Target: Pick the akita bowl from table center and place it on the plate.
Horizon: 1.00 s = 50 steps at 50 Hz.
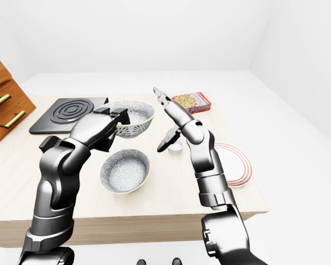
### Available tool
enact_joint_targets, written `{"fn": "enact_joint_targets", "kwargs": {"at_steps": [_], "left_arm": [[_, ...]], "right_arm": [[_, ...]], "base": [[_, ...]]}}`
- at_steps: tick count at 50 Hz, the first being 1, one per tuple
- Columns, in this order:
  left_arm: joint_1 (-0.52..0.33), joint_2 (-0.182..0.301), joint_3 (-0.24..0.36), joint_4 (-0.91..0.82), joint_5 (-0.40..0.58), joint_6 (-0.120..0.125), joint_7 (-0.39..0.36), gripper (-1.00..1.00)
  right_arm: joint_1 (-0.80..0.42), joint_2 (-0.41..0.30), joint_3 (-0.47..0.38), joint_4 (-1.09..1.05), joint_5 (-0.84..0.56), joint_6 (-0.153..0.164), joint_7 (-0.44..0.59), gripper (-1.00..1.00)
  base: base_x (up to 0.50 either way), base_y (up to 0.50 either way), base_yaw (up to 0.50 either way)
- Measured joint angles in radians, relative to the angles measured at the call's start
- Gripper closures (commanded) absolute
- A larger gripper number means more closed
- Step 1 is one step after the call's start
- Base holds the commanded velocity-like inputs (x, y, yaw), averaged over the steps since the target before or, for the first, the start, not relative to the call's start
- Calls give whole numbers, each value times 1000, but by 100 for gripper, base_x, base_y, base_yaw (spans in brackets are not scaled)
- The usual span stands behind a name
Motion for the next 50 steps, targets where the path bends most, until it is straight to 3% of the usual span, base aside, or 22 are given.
{"fn": "enact_joint_targets", "kwargs": {"at_steps": [14,29,30,31,32,33,34,35,36,39,44,50], "left_arm": [[2,-31,-22,-62,2,5,0,100],[13,-47,-37,-59,-1,-13,0,100],[14,-48,-38,-60,0,-14,0,100],[16,-49,-39,-60,0,-14,0,100],[18,-50,-41,-62,3,-16,0,100],[20,-51,-42,-64,4,-17,0,100],[23,-52,-44,-67,6,-17,0,100],[25,-54,-45,-70,6,-18,0,100],[26,-55,-46,-72,8,-18,0,100],[30,-59,-47,-81,10,-13,0,100],[34,-66,-52,-98,35,-34,0,100],[35,-69,-58,-103,6,-22,0,100]], "right_arm": [[5,12,7,1,-19,0,16,-100],[13,19,12,-9,-31,0,28,-100],[12,20,12,-7,-31,0,28,-90],[11,20,12,-6,-32,0,28,-36],[10,20,11,-4,-36,0,25,-12],[9,19,8,-2,-42,0,21,24],[9,17,5,0,-51,0,16,43],[8,15,3,2,-57,0,13,43],[8,15,2,3,-57,0,13,97],[8,16,4,6,-58,0,19,100],[9,15,7,13,-67,0,29,100],[7,18,13,12,-103,0,49,100]], "base": [[0,0,0],[0,0,0],[0,0,0],[0,0,0],[0,0,0],[0,0,0],[0,0,0],[0,0,0],[0,0,0],[0,0,0],[0,0,0],[0,0,0]]}}
